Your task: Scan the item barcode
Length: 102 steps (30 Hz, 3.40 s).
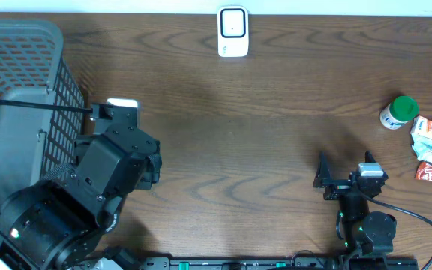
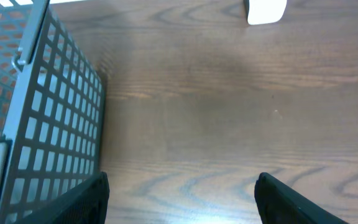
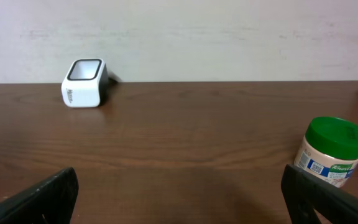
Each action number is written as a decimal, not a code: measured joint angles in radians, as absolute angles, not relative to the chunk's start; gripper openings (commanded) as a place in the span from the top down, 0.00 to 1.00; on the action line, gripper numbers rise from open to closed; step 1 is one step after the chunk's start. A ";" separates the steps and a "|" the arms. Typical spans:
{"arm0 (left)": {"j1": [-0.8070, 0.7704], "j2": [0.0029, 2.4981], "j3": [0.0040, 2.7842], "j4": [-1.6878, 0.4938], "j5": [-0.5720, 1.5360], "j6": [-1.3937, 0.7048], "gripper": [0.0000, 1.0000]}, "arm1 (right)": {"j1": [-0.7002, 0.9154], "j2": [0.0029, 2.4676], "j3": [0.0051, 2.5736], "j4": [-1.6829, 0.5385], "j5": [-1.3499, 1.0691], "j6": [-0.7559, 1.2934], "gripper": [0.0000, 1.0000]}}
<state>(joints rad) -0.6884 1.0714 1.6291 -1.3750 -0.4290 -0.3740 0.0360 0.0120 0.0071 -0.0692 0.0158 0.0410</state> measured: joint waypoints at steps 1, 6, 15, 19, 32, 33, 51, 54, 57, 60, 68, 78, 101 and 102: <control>-0.688 1.071 1.626 -1.356 -0.436 -0.374 0.25 | 0.036 0.012 0.007 -0.070 0.016 0.041 0.01; -0.635 1.040 1.507 -1.113 -0.482 -0.378 0.25 | 0.036 0.012 0.007 -0.069 0.016 0.041 0.01; -0.427 0.793 0.955 -0.504 -0.404 -0.288 0.25 | 0.036 0.012 0.007 -0.070 0.018 0.041 0.01; -0.337 0.662 0.763 -0.357 -0.289 -0.190 0.25 | 0.036 0.012 0.007 -0.070 0.019 0.041 0.01; -0.171 0.236 0.241 -0.027 -0.083 -0.062 0.25 | 0.036 0.012 0.007 -0.070 0.019 0.041 0.01; -0.170 0.214 0.207 0.001 -0.076 -0.059 0.25 | 0.036 0.012 0.007 -0.070 0.019 0.041 0.01; -0.118 0.013 0.009 0.001 -0.043 -0.050 0.25 | 0.036 0.012 0.007 -0.070 0.019 0.041 0.01; -0.118 0.012 0.014 -0.019 -0.031 -0.050 0.25 | 0.036 0.012 0.007 -0.070 0.019 0.041 0.01; -0.118 0.011 0.016 -0.022 -0.028 -0.051 0.25 | 0.036 0.012 0.007 -0.070 0.019 0.041 0.01; -0.118 0.011 0.017 -0.023 -0.026 -0.050 0.25 | 0.036 0.012 0.007 -0.070 0.019 0.041 0.01; -0.118 0.011 0.018 -0.025 -0.025 -0.050 0.25 | 0.036 0.012 0.007 -0.070 0.019 0.041 0.01; -0.118 0.011 0.018 -0.025 -0.025 -0.051 0.25 | 0.036 0.012 0.007 -0.070 0.019 0.041 0.01; -0.118 0.011 0.018 -0.025 -0.025 -0.051 0.25 | 0.036 0.012 0.007 -0.070 0.019 0.041 0.01; -0.118 0.011 0.018 -0.025 -0.025 -0.050 0.25 | 0.036 0.012 0.007 -0.070 0.019 0.041 0.01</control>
<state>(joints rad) -0.1177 0.0113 0.0181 -0.0250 -0.0246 -0.0502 0.0360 0.0124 0.0067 -0.0700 0.0189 0.0414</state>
